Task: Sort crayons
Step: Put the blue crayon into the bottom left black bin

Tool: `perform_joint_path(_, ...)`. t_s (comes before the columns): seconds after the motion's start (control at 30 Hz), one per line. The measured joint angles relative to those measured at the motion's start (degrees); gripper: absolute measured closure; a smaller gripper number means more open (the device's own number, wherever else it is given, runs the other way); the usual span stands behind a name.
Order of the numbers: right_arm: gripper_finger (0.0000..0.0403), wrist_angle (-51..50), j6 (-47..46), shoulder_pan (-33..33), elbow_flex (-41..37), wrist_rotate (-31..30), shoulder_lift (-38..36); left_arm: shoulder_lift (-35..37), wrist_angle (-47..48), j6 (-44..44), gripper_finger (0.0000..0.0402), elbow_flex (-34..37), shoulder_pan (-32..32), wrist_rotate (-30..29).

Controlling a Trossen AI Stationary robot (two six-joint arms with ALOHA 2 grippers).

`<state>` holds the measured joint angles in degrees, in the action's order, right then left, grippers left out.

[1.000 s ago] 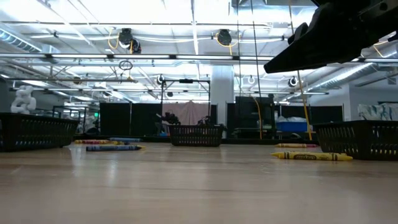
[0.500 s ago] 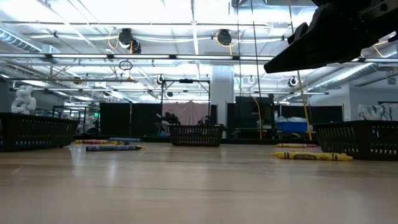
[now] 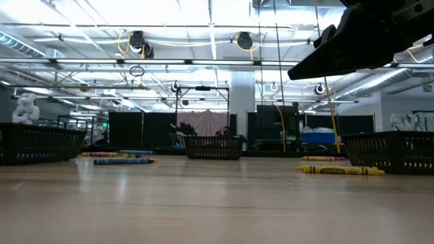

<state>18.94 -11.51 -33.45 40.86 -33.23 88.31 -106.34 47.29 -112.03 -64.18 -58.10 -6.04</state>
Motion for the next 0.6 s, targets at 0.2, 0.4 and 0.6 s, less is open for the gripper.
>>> perform_joint_path(0.2,0.0381,0.0,-0.2,0.0,0.0,0.0,0.0,0.0,0.0,0.4,0.0324,0.0,0.0,-0.2)
perform_joint_path(0.4,0.0381,0.0,-1.5,-0.2,0.0,0.1,0.0,0.0,-0.1,0.3,0.0383,0.1,0.1,1.6)
perform_joint_path(0.6,0.0381,-0.1,-1.3,-0.4,0.0,0.2,0.0,1.1,0.7,1.4,0.0392,0.2,0.0,2.5)
